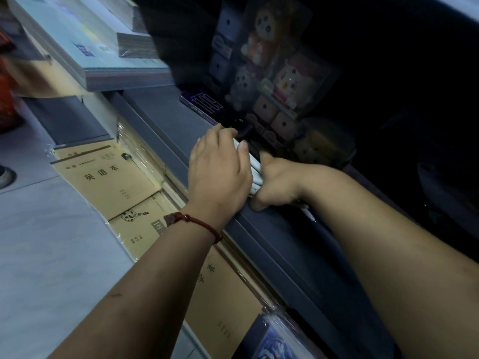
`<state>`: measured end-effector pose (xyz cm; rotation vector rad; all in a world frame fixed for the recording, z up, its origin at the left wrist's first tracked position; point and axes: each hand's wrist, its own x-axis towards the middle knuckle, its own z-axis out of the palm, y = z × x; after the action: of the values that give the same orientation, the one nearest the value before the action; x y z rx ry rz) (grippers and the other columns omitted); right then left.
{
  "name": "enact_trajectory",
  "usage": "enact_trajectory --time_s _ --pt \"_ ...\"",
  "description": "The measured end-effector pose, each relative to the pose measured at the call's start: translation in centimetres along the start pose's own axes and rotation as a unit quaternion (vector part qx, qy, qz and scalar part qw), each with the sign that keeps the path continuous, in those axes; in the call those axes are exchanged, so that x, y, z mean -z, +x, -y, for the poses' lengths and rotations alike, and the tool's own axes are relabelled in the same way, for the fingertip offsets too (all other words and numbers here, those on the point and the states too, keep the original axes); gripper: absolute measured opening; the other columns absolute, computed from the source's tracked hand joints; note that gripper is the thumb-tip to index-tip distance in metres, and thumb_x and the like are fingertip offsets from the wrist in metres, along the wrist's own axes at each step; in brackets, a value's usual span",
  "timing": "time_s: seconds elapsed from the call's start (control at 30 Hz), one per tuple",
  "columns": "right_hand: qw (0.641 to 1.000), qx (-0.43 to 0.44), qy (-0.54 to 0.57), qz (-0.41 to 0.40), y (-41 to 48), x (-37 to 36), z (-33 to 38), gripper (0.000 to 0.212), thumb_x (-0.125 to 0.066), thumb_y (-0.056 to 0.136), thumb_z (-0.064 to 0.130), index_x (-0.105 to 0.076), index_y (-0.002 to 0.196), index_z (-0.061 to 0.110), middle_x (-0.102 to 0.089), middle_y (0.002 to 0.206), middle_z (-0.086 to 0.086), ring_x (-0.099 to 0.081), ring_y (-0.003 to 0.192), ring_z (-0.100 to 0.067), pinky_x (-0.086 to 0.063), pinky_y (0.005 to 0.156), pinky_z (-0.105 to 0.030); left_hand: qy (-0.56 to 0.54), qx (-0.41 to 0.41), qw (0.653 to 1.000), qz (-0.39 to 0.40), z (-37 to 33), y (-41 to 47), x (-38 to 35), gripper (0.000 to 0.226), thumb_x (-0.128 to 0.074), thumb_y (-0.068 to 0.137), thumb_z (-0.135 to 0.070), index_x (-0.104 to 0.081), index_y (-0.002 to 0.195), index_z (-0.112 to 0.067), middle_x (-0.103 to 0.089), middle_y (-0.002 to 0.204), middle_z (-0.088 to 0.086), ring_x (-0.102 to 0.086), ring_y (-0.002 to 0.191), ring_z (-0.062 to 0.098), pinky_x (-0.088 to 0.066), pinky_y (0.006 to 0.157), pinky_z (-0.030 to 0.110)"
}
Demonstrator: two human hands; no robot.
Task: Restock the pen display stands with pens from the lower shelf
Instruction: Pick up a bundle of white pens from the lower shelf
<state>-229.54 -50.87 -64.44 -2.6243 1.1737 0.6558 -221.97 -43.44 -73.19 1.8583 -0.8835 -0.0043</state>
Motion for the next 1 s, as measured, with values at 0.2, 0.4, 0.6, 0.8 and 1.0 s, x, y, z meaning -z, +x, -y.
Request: enact_trajectory --time_s 0.2,0.4,0.6,0.8,1.0 --pt "0.997 0.049 0.039 -0.037 0.0 -1.1 -0.2 0.09 -0.079 0.074 0.024 -0.025 0.147 0.021 -0.054 0.106 0.001 -0.059 0.092 -0.015 -0.051 0.069 -0.028 -0.011 -0.008 0.996 0.092 -0.5 0.6 0.5 0.044 -0.045 0.101 -0.01 -0.048 0.145 -0.01 -0.051 0.143 0.01 -0.046 0.131 0.026 -0.038 0.103 0.035" --pt "0.993 0.055 0.088 -0.063 0.2 -1.6 -0.2 0.097 -0.082 0.071 0.031 -0.027 0.15 0.019 -0.054 0.125 -0.001 -0.059 0.11 -0.019 -0.054 0.087 -0.032 -0.009 -0.011 0.993 0.115 0.0 1.5 0.3 0.044 -0.045 0.107 -0.026 -0.045 0.146 -0.008 -0.035 0.158 0.017 -0.03 0.146 0.032 -0.03 0.119 0.042" --pt "0.987 0.065 0.138 -0.048 -0.4 -1.3 -0.8 0.078 -0.081 0.077 0.022 -0.036 0.141 0.02 -0.053 0.104 0.015 -0.056 0.092 -0.002 -0.047 0.067 -0.013 0.081 -0.008 0.991 0.105 -0.6 2.0 -0.8 0.034 -0.04 0.106 -0.035 -0.053 0.119 -0.007 -0.061 0.125 0.016 -0.052 0.122 0.035 -0.034 0.109 0.046" --pt "0.977 0.064 0.193 -0.063 -1.0 -1.9 -2.1 0.058 -0.081 0.078 0.018 -0.041 0.12 0.021 -0.049 0.093 0.019 -0.05 0.076 0.005 -0.036 0.045 -0.001 0.047 -0.035 0.994 0.096 -0.6 2.1 -0.5 0.014 -0.038 0.107 -0.024 -0.036 0.095 -0.017 -0.046 0.092 0.0 -0.041 0.087 0.024 -0.03 0.083 0.037" --pt "0.977 0.052 0.19 -0.086 -1.2 -2.8 -2.3 0.061 -0.082 0.073 0.018 -0.046 0.122 0.018 -0.058 0.094 0.013 -0.058 0.079 -0.001 -0.042 0.055 -0.015 0.088 -0.053 0.988 0.118 -0.7 1.8 -0.4 0.023 -0.033 0.109 -0.027 -0.037 0.09 -0.016 -0.037 0.072 -0.01 -0.038 0.077 0.021 -0.024 0.082 0.032"
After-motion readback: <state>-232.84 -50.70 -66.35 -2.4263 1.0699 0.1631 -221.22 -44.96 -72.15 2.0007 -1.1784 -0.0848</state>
